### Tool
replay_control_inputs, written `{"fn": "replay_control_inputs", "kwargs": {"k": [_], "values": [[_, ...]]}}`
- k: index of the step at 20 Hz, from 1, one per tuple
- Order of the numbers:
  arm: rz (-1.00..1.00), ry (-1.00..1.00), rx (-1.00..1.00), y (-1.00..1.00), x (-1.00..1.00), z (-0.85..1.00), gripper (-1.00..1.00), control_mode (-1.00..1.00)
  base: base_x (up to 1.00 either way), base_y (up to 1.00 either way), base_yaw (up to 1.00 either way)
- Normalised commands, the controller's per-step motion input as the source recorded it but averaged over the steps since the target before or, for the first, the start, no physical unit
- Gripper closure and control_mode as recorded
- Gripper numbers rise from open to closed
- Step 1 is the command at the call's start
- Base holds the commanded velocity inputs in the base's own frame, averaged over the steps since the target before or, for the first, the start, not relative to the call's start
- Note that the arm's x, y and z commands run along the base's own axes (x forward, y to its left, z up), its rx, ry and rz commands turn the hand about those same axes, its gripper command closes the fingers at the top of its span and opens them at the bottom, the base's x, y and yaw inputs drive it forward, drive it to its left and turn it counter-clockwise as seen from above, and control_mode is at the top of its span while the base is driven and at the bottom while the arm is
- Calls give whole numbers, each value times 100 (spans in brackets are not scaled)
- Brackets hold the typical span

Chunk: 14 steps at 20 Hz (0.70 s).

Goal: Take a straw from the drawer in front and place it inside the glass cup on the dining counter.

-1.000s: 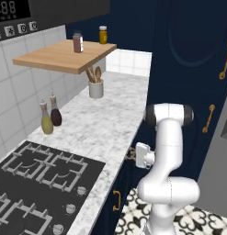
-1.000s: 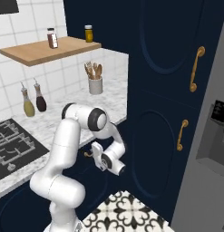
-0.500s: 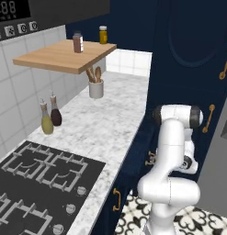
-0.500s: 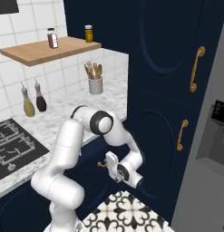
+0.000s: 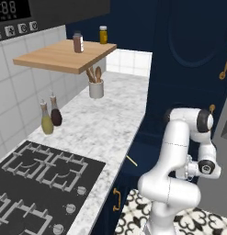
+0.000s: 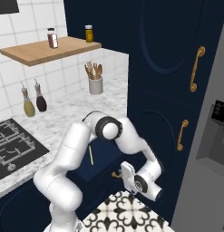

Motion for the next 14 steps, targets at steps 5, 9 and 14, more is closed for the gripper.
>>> {"fn": "replay_control_inputs", "kwargs": {"k": [5, 9, 14], "values": [[0, 8, -2, -91, -16, 2, -100, -100, 0, 0, 0], [0, 18, -12, -61, 0, 0, -100, -100, 0, 0, 0], [0, 17, -24, -63, -10, 18, -100, -100, 0, 0, 0]]}}
